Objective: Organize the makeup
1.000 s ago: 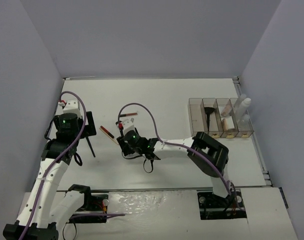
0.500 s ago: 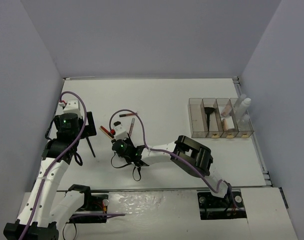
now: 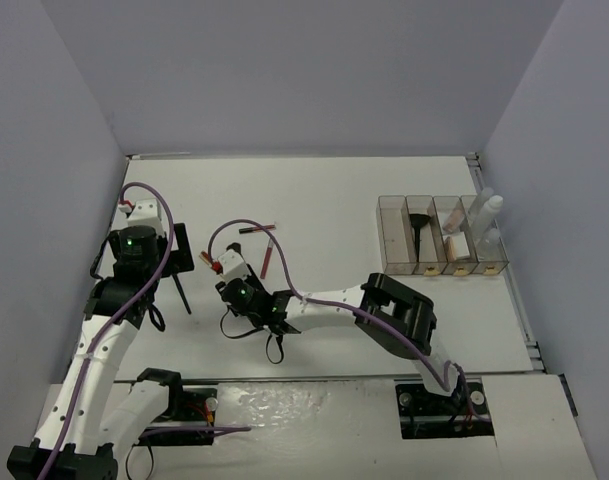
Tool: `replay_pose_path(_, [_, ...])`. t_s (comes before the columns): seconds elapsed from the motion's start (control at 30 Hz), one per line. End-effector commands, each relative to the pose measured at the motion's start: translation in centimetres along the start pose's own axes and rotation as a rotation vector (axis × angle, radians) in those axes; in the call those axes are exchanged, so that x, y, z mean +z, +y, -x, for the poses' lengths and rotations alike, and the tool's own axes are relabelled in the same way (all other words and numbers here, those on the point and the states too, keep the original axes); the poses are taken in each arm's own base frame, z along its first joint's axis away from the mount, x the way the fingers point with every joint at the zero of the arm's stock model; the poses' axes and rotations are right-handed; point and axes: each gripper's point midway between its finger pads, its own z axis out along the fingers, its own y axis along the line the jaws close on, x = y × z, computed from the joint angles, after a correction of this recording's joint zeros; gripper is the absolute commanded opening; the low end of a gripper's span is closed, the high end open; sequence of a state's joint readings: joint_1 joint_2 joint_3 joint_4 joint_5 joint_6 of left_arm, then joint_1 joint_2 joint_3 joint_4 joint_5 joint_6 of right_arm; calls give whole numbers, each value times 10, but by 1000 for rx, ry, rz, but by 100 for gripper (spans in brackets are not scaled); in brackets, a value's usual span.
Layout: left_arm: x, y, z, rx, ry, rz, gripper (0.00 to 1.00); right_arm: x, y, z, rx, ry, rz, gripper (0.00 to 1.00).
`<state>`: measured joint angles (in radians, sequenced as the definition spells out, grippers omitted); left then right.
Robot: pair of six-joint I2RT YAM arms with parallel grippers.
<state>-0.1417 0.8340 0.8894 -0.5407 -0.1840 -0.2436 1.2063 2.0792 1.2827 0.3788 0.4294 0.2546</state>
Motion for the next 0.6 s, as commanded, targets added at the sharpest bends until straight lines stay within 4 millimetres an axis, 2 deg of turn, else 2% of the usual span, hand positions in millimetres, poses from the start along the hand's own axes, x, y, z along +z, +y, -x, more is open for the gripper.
replay_pose_path(0.0, [-3, -1, 22, -35, -77, -8, 97, -31, -6, 69, 26, -133, 2, 42])
replay_pose_path(0.2, [-3, -1, 22, -37, -79, -7, 97, -18, -12, 55, 66, -79, 35, 41])
replay_pose_path(0.57, [-2, -2, 22, -36, -76, -14, 97, 6, -22, 32, 108, -4, 77, 34])
